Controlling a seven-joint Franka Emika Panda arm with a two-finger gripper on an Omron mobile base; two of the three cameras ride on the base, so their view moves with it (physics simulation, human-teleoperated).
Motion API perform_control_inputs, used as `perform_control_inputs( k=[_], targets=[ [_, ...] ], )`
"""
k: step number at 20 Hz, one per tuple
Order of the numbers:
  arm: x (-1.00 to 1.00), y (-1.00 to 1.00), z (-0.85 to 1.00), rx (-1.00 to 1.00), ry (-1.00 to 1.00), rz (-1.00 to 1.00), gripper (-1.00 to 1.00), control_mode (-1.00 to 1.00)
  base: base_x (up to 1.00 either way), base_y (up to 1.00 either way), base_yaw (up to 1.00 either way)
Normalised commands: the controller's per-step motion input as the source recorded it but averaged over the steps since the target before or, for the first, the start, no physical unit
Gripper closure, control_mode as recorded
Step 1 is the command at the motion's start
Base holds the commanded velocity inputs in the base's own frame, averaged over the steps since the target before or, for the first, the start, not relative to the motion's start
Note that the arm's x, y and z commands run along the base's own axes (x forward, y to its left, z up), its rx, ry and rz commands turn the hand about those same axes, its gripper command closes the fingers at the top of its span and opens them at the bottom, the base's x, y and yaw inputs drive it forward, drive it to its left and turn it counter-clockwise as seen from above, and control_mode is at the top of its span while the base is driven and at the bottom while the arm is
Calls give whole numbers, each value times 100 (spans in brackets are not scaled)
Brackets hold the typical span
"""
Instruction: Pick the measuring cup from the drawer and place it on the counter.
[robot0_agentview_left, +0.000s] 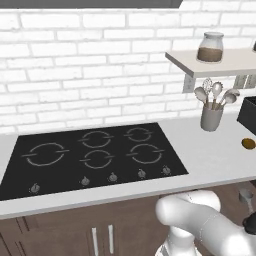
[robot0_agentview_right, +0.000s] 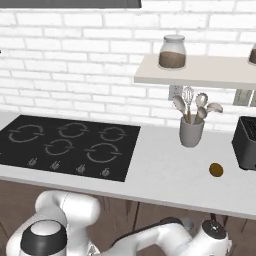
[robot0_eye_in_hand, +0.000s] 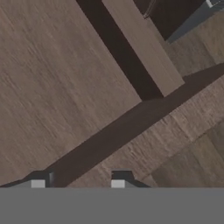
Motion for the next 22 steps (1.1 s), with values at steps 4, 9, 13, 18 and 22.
perform_control_inputs(
  k=[4,9,13,18,22],
  targets=[
    [-93,-53,-21,0,0,-1,-100,-100,0,0,0],
    [-14,20,29,0,0,0,-100,-100,0,0,0],
    [9,70,50,0,0,2,-100,-100,0,0,0],
    [62,90,-13,0,0,15,-100,-100,0,0,0],
    [100,62,-28,1,0,22,-100,-100,0,0,0]
  ],
)
